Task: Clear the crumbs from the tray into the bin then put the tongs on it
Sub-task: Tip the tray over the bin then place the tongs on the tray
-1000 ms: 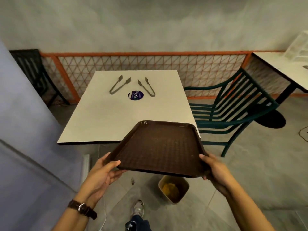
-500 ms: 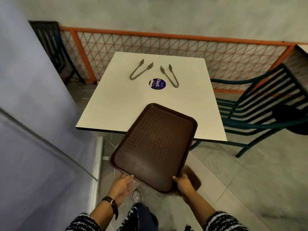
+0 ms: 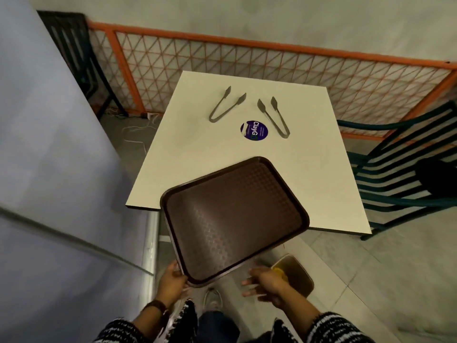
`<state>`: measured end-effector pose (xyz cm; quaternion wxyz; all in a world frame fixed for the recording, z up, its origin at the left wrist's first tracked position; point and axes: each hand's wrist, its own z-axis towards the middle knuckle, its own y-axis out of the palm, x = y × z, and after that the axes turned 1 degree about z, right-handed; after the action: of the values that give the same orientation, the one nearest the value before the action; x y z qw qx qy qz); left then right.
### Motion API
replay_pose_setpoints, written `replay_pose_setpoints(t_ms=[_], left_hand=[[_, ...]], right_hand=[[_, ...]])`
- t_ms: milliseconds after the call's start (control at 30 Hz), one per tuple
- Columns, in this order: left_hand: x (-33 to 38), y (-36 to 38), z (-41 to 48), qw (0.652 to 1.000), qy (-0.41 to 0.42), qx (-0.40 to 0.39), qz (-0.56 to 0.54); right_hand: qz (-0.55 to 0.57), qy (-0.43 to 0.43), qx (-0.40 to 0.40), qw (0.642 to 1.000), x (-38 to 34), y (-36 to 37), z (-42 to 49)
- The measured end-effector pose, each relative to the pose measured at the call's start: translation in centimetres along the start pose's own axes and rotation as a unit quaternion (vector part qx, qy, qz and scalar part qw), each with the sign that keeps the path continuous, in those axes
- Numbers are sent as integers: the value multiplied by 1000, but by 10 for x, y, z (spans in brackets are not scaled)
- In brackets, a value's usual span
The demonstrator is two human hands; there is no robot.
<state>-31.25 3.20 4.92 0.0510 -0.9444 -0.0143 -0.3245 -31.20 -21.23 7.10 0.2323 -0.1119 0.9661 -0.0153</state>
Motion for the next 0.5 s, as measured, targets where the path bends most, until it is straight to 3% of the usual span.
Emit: replay_pose_setpoints(t_ms=[67,200,333,500], left_hand=[[13,-14,3,999,23,37,4],[32,-36,18,994,61,86,31],[45,-52,37,986,100,105,82],[56,-64,52,968,155,115,162]], right_hand=[[29,-27,89,995,-7,-18,0],[-59,-79,261,960,-14,-61,4],[-151,-119,322,927,-28,-85,7],[-261,-125,305,907,-53,-95,23]])
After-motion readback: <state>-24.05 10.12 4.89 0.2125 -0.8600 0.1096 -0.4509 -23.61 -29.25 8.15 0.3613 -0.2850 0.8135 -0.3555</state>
